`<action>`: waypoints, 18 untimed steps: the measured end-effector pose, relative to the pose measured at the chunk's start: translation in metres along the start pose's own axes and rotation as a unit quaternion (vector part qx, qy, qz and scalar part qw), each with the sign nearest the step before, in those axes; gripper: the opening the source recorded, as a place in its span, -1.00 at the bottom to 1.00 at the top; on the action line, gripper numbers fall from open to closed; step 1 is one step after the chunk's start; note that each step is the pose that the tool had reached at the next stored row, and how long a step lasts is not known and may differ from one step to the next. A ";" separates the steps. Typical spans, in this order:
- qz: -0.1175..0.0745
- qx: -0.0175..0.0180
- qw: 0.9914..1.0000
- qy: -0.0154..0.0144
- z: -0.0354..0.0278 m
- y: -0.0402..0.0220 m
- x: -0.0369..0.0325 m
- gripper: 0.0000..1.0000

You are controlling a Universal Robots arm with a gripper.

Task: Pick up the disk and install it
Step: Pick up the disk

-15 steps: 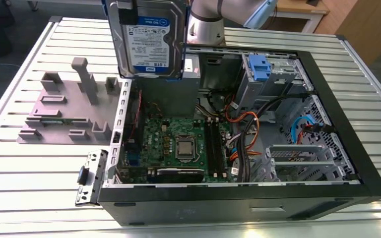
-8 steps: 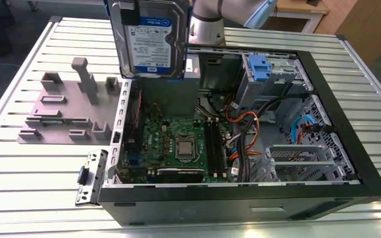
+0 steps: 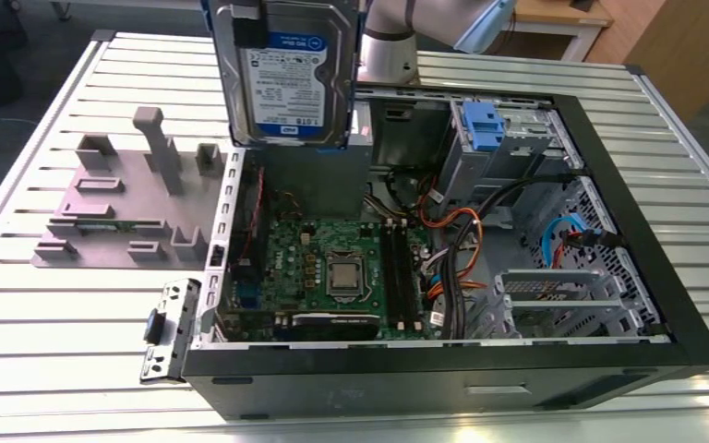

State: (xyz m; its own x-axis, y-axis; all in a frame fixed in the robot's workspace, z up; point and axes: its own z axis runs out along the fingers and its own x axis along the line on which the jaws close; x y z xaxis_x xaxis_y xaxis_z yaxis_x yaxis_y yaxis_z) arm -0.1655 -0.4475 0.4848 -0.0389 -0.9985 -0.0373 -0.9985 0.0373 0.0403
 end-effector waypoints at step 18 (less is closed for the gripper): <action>0.000 0.000 1.000 0.000 0.0005 -0.0081 -0.0002 -0.27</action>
State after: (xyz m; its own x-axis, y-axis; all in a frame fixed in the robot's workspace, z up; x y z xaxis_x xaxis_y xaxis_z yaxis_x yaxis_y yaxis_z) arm -0.1575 -0.4476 0.4841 -0.0388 -0.9985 -0.0373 -0.9985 0.0373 0.0403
